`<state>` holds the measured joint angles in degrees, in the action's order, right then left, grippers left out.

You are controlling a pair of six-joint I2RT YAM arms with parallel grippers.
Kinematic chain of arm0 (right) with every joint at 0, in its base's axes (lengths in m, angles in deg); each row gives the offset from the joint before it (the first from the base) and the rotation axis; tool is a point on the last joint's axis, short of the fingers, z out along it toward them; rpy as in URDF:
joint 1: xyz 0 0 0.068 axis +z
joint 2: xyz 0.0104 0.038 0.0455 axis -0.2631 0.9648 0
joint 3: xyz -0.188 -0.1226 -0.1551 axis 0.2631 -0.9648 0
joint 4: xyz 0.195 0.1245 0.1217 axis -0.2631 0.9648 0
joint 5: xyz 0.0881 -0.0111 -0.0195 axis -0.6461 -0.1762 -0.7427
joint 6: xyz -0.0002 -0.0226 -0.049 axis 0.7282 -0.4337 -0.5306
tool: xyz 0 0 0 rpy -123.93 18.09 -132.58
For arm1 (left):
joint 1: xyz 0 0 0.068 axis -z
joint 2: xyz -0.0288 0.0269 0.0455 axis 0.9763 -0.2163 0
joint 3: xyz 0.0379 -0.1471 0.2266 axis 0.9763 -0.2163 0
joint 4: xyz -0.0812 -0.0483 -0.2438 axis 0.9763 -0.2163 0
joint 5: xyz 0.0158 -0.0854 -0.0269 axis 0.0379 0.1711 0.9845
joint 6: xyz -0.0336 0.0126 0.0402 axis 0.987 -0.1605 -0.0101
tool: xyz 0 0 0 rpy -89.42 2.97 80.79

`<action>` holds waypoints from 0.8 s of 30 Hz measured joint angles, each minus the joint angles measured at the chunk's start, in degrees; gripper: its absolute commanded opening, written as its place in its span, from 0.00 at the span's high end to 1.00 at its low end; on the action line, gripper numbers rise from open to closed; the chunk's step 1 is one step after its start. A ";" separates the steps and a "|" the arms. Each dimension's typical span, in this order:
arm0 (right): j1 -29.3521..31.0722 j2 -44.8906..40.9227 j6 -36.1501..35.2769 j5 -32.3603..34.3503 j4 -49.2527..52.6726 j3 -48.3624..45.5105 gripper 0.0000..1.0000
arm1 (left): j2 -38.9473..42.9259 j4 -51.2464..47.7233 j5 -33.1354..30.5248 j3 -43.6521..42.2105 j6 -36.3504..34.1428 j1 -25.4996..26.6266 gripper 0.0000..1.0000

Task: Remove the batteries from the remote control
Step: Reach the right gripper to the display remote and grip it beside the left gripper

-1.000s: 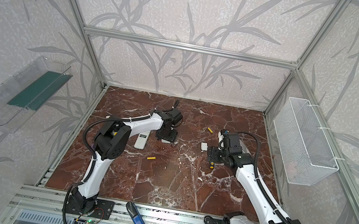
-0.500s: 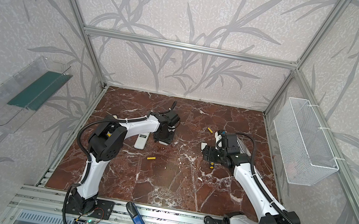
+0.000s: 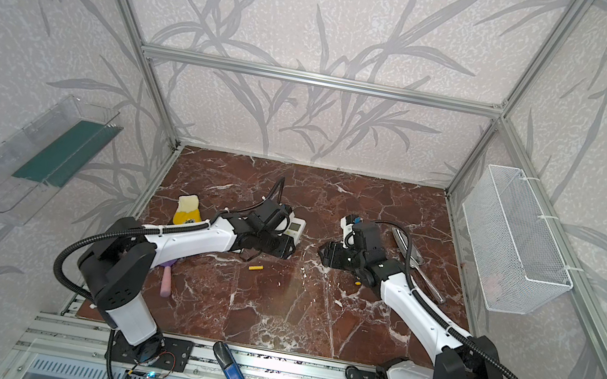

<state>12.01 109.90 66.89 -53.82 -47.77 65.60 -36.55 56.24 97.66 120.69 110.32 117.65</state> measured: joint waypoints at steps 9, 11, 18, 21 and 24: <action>3.10 4.87 3.06 -1.90 -6.69 0.00 0.38 | 4.92 6.29 2.47 -3.74 2.67 4.13 0.63; 3.13 5.01 3.63 -2.34 -8.24 0.00 0.38 | 4.98 7.15 2.60 -3.96 3.02 4.13 0.63; 3.50 5.27 5.60 -3.37 -13.35 -1.90 0.43 | 4.98 8.90 3.78 -4.07 3.23 5.25 0.64; 3.50 5.27 6.03 -3.45 -13.77 -2.19 0.48 | 4.98 8.96 4.04 -4.07 3.26 5.55 0.65; 3.50 5.33 6.34 -4.04 -14.69 -2.19 0.57 | 4.98 9.53 4.15 -4.07 3.26 5.57 0.65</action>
<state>15.51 115.23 73.23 -57.86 -62.46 63.41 -31.57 65.77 101.81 116.62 113.58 123.22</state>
